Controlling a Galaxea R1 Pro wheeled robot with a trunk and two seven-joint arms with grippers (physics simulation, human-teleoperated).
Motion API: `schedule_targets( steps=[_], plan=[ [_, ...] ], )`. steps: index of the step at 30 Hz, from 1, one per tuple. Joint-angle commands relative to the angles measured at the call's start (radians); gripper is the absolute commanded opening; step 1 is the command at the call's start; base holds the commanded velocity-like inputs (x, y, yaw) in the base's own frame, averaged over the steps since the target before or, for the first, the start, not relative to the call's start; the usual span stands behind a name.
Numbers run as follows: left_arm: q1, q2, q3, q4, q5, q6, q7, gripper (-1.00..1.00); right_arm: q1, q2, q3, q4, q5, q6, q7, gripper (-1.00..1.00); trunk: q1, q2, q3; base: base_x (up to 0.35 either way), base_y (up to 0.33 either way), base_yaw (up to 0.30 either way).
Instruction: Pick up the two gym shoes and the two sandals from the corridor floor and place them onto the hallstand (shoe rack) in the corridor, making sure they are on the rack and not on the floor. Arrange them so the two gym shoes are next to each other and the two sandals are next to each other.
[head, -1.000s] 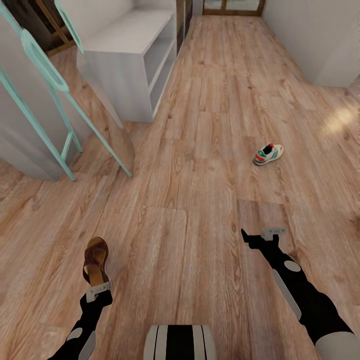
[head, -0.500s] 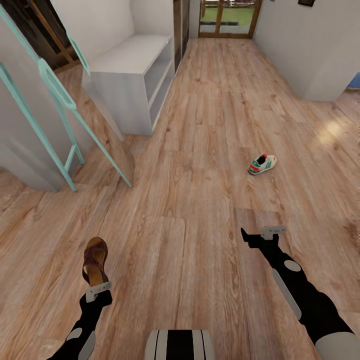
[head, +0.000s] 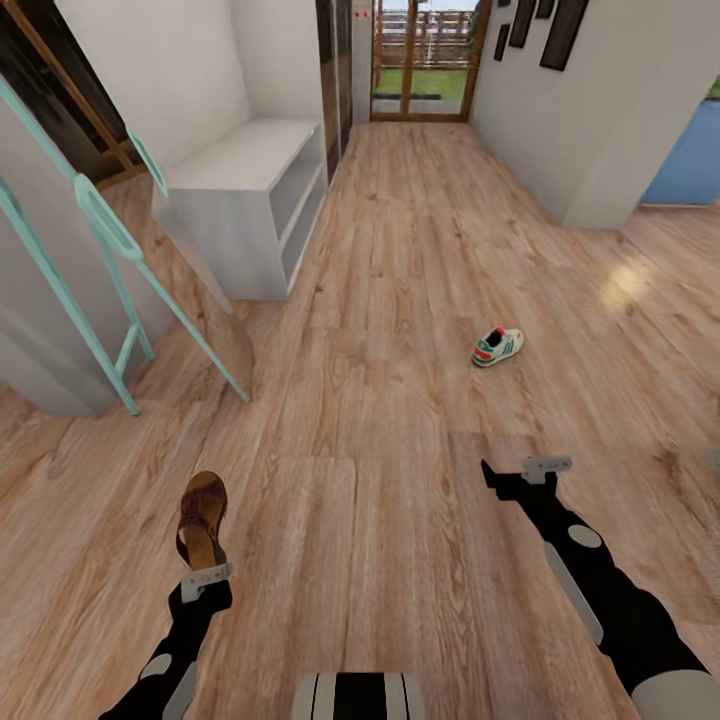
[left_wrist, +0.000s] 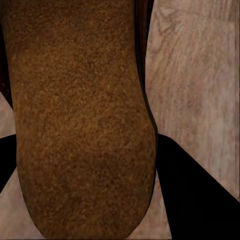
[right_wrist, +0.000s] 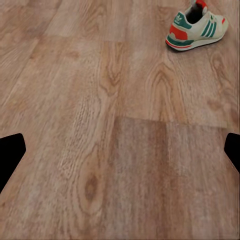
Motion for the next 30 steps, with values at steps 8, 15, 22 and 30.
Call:
schedule_targets(
  steps=[8,15,22,30],
  plan=[
    [0.002,-0.004,-0.115,-0.072,-0.03,0.009,-0.002,-1.0,0.09,0.024,0.007,0.044,-0.01,0.001,0.0,1.0,-0.004,0.002,0.042,0.0,0.0,-0.188],
    [0.003,-0.01,-0.203,-0.087,-0.035,0.016,-0.002,-1.0,0.149,0.025,0.006,0.065,-0.011,-0.033,-0.001,1.0,-0.007,0.003,0.078,0.0,0.0,-0.201],
    [0.002,-0.021,-0.275,-0.205,-0.034,0.126,-0.002,-1.0,0.155,0.025,0.003,0.056,-0.009,-0.047,0.001,1.0,-0.01,0.005,0.114,0.0,0.0,-0.201],
    [0.003,-0.038,-0.325,-0.307,-0.026,0.218,-0.005,-1.0,0.159,0.023,0.005,0.035,-0.008,-0.064,0.002,1.0,-0.027,0.034,0.152,0.0,0.0,-0.218]
  ],
)
